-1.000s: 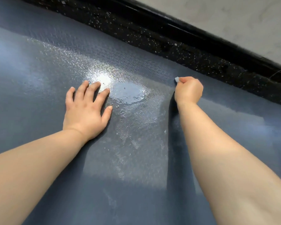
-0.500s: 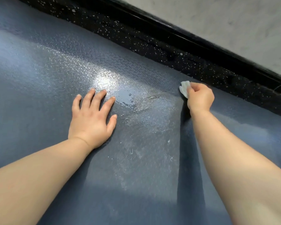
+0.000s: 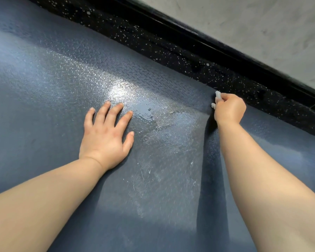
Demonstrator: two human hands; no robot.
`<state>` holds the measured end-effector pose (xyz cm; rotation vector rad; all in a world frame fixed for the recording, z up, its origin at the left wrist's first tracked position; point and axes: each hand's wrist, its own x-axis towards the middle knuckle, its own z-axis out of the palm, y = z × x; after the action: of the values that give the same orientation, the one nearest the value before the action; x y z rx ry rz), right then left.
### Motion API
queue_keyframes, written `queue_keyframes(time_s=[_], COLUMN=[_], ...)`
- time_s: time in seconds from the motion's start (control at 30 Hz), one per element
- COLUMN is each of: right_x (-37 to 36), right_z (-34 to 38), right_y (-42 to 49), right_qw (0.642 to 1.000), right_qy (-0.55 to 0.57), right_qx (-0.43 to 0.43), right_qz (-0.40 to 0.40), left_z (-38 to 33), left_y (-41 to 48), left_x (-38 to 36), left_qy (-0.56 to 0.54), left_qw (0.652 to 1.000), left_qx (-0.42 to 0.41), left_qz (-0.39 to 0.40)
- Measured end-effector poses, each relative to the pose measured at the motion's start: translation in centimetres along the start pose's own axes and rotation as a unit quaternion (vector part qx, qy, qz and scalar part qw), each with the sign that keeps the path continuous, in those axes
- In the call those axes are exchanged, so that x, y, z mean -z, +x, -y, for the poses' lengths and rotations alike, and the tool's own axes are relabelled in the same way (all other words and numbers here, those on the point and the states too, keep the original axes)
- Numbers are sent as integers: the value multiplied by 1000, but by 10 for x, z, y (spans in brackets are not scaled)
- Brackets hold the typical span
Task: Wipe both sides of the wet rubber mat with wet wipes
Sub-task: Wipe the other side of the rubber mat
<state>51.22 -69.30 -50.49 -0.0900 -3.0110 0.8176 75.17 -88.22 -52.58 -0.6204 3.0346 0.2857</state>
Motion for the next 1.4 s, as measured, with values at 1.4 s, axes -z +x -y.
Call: queue_keyframes(time_s=[1.4], right_x=[-10], right_z=[22], right_y=[2], right_qw=[998], right_qy=[8], right_qx=[-64], right_qz=[-3], left_z=[0], left_y=[1], left_x=[-1], left_qy=[-12], left_qw=[1000], left_qx=[-1], left_qz=[-10])
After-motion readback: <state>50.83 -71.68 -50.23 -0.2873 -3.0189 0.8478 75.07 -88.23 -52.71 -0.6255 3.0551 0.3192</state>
